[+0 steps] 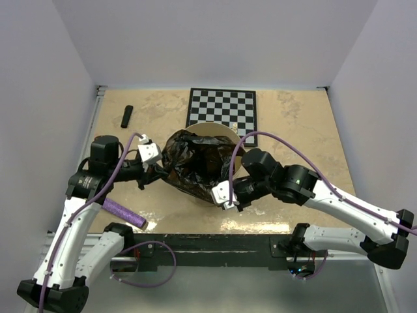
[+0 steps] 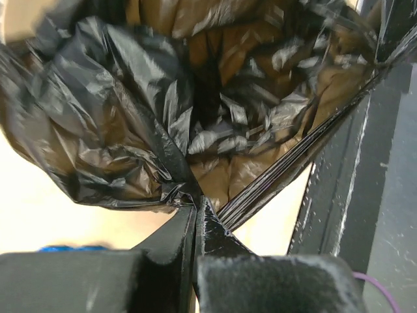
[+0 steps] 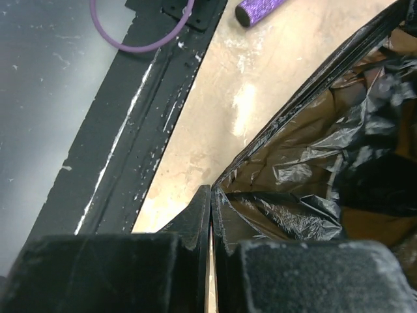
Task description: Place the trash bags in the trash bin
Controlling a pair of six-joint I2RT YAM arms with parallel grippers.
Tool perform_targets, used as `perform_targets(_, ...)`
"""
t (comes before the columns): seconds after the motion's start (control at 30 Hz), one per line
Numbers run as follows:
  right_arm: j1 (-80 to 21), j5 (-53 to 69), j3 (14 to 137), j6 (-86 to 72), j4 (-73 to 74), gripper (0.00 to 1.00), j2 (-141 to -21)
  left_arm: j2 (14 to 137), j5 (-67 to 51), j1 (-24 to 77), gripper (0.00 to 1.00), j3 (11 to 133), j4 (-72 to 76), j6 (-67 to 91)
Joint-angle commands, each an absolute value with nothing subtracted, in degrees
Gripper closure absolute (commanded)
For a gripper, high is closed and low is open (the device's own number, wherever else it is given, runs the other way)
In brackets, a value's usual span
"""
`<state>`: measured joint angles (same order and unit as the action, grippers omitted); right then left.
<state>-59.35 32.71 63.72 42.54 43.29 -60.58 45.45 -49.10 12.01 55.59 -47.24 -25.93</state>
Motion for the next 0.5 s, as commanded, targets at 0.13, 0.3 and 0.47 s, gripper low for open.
perform_targets(0.13, -59.9, 22.6, 57.9, 37.9, 32.6, 1.0, -59.1, 51.0, -42.9, 11.8, 1.0, 49.1, -36.1, -21.9)
perform_targets(0.3, -59.9, 11.1, 51.4, 38.4, 30.2, 1.0, -56.7, 52.3, -40.6, 11.8, 1.0, 45.8, -18.9, -15.3)
perform_targets(0.47, -59.8, 15.6, 59.9, 41.0, 41.2, 0.64, -55.7, 54.9, -42.2, 11.8, 1.0, 48.5, -18.1, -15.7)
